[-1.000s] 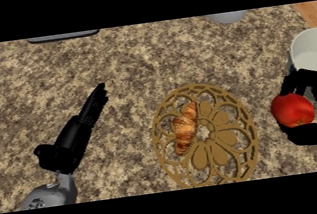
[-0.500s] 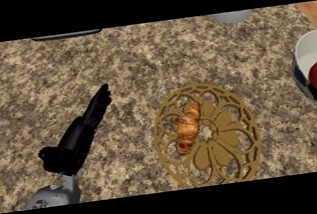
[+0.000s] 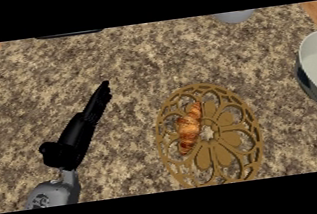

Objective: Pick the tomato from the placemat and place it in the bowl

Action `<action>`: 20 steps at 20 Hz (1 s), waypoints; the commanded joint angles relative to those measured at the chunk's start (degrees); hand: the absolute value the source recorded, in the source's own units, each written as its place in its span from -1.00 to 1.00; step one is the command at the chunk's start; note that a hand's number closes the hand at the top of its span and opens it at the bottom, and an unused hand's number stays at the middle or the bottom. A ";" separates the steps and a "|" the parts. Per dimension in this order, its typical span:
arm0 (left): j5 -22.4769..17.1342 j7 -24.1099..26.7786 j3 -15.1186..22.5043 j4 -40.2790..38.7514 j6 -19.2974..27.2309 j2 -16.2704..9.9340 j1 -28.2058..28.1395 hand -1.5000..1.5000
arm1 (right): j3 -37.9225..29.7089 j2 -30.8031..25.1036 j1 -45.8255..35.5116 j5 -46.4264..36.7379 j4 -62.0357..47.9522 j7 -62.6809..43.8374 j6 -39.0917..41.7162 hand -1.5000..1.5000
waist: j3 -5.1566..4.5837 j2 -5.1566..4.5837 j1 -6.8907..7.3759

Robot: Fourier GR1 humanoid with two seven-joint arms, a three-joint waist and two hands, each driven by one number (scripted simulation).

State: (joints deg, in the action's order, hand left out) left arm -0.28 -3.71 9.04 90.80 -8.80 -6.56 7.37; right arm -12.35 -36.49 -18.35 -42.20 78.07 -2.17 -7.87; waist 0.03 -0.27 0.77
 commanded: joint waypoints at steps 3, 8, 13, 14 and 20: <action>0.71 0.07 1.70 0.36 0.35 1.83 -0.52 0.00 | 1.94 -2.28 -6.57 -0.90 -18.46 2.80 7.09 1.00 | 0.03 -0.28 1.24; 0.33 -2.16 0.46 0.21 0.10 1.34 2.44 0.00 | -1.70 -3.65 -12.55 6.28 -30.60 6.86 17.29 -1.00 | 0.07 -0.27 1.08; 0.76 0.22 0.60 0.70 -1.21 0.36 -0.56 0.00 | -4.56 -4.41 -18.42 6.64 -43.96 21.56 11.56 -1.00 | 0.11 -0.35 1.27; 0.30 -2.28 0.29 1.64 -0.13 1.46 1.02 0.00 | -6.13 -6.42 -18.01 8.87 -41.98 22.54 14.56 -1.00 | 0.08 -0.09 0.47; 0.56 -1.09 0.71 0.99 -0.61 1.79 -0.77 0.00 | -13.34 -4.30 -20.73 13.62 -46.90 21.95 6.64 -1.00 | 0.08 -0.03 0.13</action>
State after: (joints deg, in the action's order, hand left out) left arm 0.38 -4.16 9.30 91.32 -9.24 -5.23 6.93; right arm -20.96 -40.97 -38.05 -32.30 33.87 18.66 1.72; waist 0.09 -0.40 1.25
